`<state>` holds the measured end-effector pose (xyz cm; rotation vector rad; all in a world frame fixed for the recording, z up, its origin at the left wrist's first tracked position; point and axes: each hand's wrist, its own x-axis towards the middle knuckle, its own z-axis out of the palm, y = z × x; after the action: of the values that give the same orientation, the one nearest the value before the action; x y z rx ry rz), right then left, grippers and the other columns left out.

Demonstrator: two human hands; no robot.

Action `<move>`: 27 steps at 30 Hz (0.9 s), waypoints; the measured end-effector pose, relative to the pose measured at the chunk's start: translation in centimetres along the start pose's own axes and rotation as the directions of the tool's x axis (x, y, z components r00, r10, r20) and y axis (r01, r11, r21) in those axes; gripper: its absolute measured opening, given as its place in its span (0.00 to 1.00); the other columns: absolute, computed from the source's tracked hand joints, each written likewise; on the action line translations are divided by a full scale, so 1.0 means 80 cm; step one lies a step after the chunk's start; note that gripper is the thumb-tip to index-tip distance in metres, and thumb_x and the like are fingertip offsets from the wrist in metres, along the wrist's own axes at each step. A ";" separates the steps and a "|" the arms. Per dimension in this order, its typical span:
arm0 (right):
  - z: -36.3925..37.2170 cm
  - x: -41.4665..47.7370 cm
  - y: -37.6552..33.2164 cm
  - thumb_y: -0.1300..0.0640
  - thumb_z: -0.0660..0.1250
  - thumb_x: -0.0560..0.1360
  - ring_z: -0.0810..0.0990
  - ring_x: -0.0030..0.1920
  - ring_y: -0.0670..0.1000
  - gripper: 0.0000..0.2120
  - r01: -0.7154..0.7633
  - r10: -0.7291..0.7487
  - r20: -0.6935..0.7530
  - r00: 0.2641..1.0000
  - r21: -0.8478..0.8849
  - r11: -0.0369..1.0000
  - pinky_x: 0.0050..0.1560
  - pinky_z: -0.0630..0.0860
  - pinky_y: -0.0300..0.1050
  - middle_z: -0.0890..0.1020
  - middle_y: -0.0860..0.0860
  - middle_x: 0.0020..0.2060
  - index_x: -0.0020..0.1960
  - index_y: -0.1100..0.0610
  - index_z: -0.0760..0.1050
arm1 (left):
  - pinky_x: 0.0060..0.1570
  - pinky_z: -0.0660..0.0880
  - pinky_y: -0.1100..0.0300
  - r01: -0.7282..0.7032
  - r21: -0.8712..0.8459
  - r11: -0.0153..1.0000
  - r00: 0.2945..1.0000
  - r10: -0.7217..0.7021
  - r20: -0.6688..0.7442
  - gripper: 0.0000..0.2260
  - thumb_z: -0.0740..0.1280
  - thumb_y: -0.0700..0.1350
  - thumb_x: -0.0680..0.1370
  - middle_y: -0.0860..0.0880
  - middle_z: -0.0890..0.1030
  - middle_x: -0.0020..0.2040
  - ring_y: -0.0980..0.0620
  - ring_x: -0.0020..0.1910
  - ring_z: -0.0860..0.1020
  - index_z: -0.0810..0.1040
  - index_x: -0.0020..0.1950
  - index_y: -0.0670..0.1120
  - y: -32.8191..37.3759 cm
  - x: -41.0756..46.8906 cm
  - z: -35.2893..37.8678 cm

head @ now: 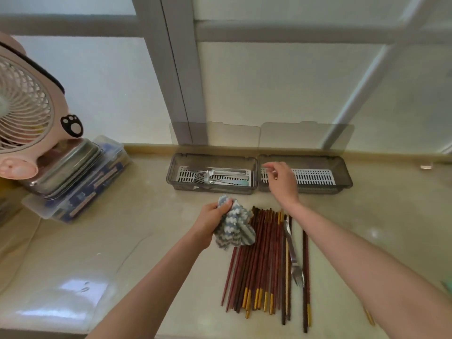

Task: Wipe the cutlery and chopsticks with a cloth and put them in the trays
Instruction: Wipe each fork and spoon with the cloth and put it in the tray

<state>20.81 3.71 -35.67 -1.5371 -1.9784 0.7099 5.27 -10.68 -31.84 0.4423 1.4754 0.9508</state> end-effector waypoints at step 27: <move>-0.026 -0.127 0.074 0.55 0.69 0.74 0.78 0.41 0.53 0.08 -0.615 0.637 0.172 0.751 -0.166 0.771 0.42 0.72 0.44 0.78 0.51 0.36 0.38 0.56 0.75 | 0.42 0.74 0.53 0.329 -0.310 0.892 0.927 -0.242 0.287 0.12 0.55 0.44 0.79 0.42 0.81 0.36 0.45 0.38 0.78 0.74 0.48 0.38 -0.012 0.000 0.044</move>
<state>28.54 -4.77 -39.15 -2.3172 -1.6310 1.0971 8.88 -10.24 -32.23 0.0651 1.0807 0.8656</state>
